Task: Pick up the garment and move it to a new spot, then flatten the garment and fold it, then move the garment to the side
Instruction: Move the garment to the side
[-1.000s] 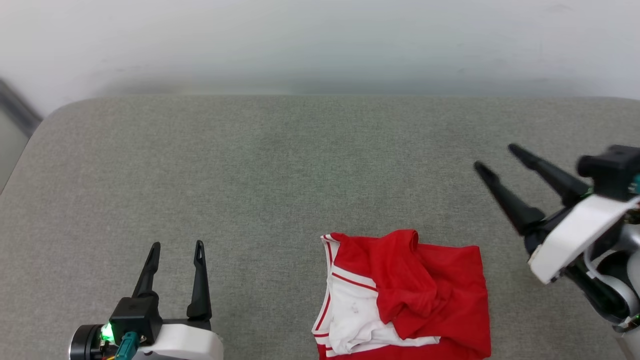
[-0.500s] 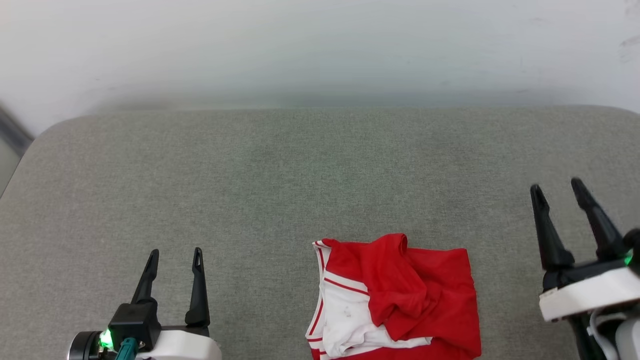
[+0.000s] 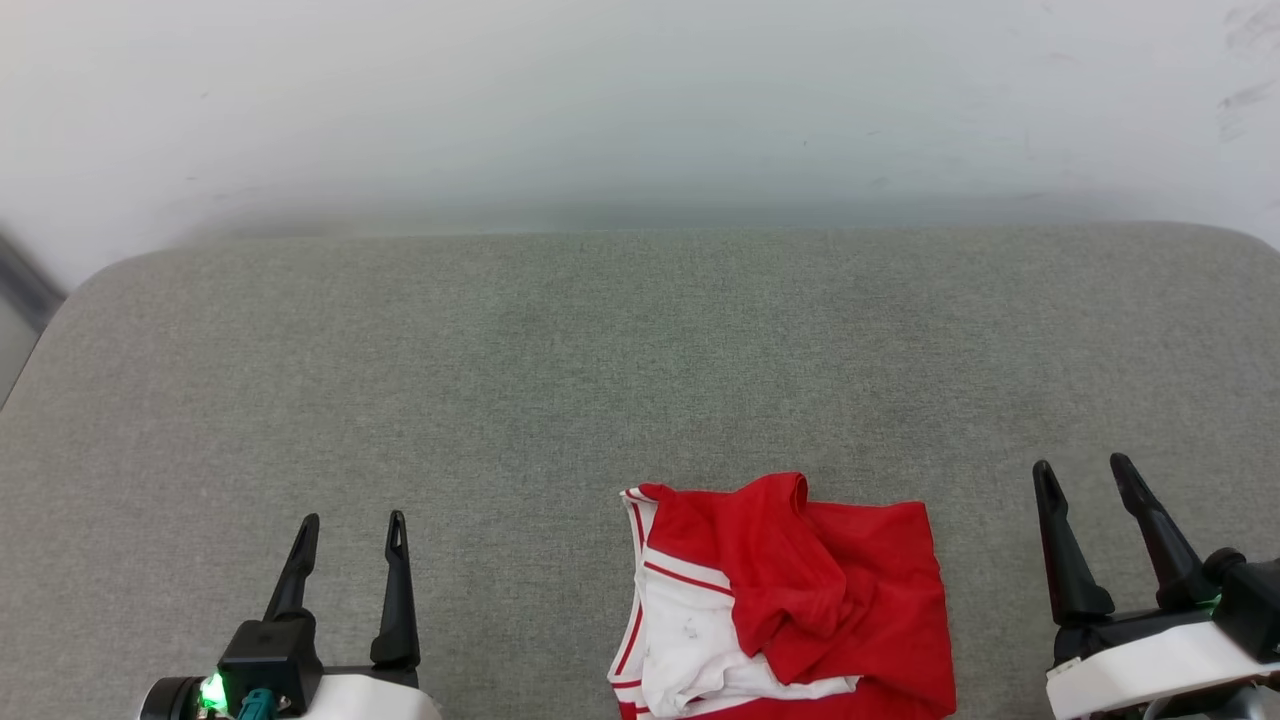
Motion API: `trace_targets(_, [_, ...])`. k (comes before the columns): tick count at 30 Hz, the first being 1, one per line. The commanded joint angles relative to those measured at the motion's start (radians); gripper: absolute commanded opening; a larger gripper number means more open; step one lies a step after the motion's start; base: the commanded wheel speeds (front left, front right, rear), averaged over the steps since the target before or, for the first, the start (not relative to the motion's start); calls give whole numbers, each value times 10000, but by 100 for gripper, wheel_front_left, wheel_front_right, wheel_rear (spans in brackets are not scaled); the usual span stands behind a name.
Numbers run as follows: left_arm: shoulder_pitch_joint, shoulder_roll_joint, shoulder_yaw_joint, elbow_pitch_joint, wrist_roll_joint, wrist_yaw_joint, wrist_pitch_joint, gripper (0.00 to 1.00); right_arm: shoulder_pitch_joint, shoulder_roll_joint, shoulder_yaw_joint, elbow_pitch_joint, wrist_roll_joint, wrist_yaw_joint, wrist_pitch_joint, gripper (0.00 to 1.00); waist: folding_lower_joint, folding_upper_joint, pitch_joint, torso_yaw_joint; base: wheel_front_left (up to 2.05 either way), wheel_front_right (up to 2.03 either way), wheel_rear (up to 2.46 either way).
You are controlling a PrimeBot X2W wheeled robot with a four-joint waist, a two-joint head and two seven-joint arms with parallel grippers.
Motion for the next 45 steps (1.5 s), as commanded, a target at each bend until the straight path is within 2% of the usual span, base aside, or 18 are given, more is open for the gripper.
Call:
trace_targets(1, [109, -12, 15, -10, 36, -48, -21, 100, 109, 65, -29, 12, -73, -4, -62, 100, 0, 0, 5, 2, 0, 0, 0])
trace_targets(4, [108, -13, 21, -17, 39, -32, -21, 100, -245, -101, -137, -129, -72, -4, -83, 100, 0, 0, -1, 10, 0, 0, 0])
trace_targets(8, [117, -14, -11, -49, 16, 1, -21, 100, -1069, -629, -352, -463, 118, -4, 291, 100, 0, 0, 2, 37, 0, 0, 0])
trace_targets(12, [91, -14, -39, -76, -19, -9, -21, 100, -2133, -1549, -162, -810, 528, -4, 1576, 100, 0, 0, 67, 92, 0, 0, 0])
trace_targets(18, [-79, -15, -162, -68, -86, -8, -21, 100, -3125, -3058, 830, -869, 2602, -6, 6019, 100, 0, 0, 225, 248, 0, 0, 0])
trace_targets(22, [-215, -13, -197, -121, -145, 11, -21, 100, -3275, -3670, 1092, -737, 4577, -4, 8837, 100, 0, 0, 443, 358, 0, 0, 0])
trace_targets(25, [-351, -15, -242, -158, -183, 16, -21, 100, -3037, -3935, 1097, -535, 5714, -4, 10420, 100, 0, 0, 689, 455, 0, 0, 0])
trace_targets(29, [-550, -12, -342, -155, -267, 42, -21, 100, -2558, -3866, 978, -265, 6577, -4, 11627, 100, 0, 0, 1056, 627, 0, 0, 0])
trace_targets(30, [-690, -14, -390, -165, -255, 31, -21, 100, -2330, -3651, 895, -63, 6863, -4, 11898, 100, 0, 0, 1261, 721, 0, 0, 0])
trace_targets(38, [-1181, -14, -446, -172, -303, -21, -21, 100, -2212, -2802, 957, 803, 7065, -4, 11771, 100, 0, 0, 2030, 1040, 0, 0, 0])
trace_targets(45, [-1546, -14, -519, -103, -352, -33, -21, 100, -2359, -2262, 1653, 1541, 7129, -7, 11554, 100, 0, 0, 2447, 1249, 0, 0, 0])
